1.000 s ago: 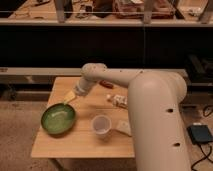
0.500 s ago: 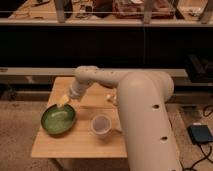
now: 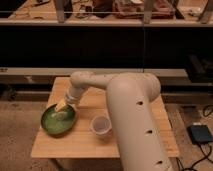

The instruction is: Drag the ceramic bowl in a circle

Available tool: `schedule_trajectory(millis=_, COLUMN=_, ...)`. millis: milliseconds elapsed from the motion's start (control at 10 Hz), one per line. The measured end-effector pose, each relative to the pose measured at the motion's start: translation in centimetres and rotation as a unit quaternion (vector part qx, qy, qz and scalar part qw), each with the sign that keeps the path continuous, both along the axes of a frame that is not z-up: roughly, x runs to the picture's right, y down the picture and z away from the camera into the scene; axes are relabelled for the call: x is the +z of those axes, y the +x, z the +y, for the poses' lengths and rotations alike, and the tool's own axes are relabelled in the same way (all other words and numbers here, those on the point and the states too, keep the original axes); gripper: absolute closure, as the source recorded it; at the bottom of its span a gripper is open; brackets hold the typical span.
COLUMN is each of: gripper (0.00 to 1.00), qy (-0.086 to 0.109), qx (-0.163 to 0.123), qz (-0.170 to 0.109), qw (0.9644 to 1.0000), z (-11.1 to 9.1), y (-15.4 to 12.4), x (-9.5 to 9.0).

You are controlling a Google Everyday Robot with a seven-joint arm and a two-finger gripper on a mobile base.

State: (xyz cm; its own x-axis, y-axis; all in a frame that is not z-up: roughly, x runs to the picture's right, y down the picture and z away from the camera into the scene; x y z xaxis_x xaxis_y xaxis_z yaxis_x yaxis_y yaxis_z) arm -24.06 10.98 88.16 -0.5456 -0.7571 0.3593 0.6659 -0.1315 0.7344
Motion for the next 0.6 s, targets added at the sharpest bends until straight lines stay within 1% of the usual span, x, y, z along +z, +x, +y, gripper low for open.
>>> schedule_trajectory(millis=100, gripper=0.29, qy=-0.006, qx=-0.005, qz=-0.008, qw=0.9999, z=0.5, y=-0.4, x=-0.2)
schedule_trajectory(millis=200, gripper=0.39, qy=-0.011, qx=-0.013, qz=-0.013, qw=0.9998, z=1.1, y=-0.7, x=-0.3)
schedule_trajectory(millis=300, gripper=0.51, qy=-0.011, qx=-0.024, qz=-0.011, qw=0.9996, z=1.6, y=-0.3, x=-0.2)
schedule_trajectory(millis=400, gripper=0.6, qy=-0.011, qx=-0.032, qz=-0.008, qw=0.9994, z=1.9, y=0.3, x=-0.2)
schedule_trajectory(millis=600, gripper=0.8, qy=0.0, qx=-0.04, qz=-0.004, qw=0.9992, z=1.4, y=0.7, x=-0.1)
